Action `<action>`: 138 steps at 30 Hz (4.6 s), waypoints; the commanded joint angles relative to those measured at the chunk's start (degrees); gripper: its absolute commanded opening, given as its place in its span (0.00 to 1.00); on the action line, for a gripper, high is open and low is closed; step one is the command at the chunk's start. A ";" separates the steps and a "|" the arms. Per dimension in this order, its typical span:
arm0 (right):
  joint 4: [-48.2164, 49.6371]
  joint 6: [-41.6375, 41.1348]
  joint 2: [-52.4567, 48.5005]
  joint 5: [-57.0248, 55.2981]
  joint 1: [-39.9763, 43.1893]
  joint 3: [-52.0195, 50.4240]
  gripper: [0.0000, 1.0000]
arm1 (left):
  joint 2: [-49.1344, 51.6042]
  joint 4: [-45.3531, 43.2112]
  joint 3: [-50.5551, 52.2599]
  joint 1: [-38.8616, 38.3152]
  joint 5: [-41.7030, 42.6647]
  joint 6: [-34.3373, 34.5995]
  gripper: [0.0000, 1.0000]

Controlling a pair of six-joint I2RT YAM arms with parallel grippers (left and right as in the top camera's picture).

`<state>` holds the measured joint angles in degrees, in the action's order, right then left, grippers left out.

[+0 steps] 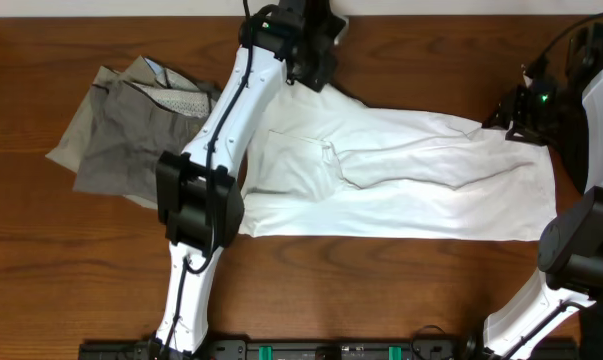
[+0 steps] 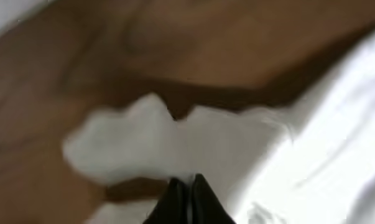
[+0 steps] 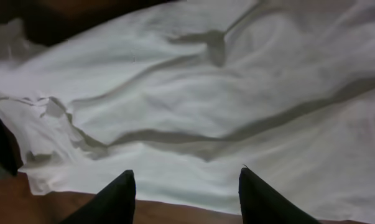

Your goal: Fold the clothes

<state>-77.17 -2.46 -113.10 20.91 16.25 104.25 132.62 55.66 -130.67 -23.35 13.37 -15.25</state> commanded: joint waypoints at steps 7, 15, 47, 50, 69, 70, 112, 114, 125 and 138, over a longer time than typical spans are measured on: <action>1.09 0.85 1.14 -0.13 -0.48 0.83 0.53 | 0.70 17.44 -0.20 -3.54 0.09 0.96 0.06; 2.01 0.85 1.11 -0.11 -0.46 0.85 0.56 | 0.70 30.14 -0.17 -4.11 0.04 4.39 0.38; 6.03 0.83 1.11 -0.13 -0.42 0.72 0.63 | 2.34 12.55 10.40 -11.08 -2.36 0.48 0.73; 6.03 0.85 1.11 -0.13 -0.42 0.72 0.63 | 2.82 10.25 12.63 -11.67 -6.45 0.50 0.66; 5.86 0.85 1.11 -0.17 -0.20 0.70 0.63 | -3.89 12.44 12.46 -11.72 -14.32 6.60 0.06; 5.88 0.85 1.11 -0.22 -0.20 0.70 0.63 | -4.94 12.96 12.46 -11.69 -15.08 6.60 0.06; 6.67 0.81 1.09 -1.62 -0.07 0.63 0.66 | -3.30 0.46 18.73 -7.93 -8.20 1.68 0.64; 6.67 0.81 1.09 -1.62 -0.09 0.63 0.65 | -2.58 -0.52 18.73 -7.04 -3.91 0.63 0.57; 6.47 0.81 1.09 -1.62 -0.09 0.63 0.64 | 0.44 -0.94 18.86 -5.42 2.75 -1.07 0.55; 5.92 0.81 1.09 -1.60 -0.15 0.63 0.63 | 3.37 -0.96 19.10 -5.27 2.86 -2.54 0.51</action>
<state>-71.07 -2.31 -113.08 19.46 16.25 104.25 133.91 54.68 -112.18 -28.95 15.33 -16.80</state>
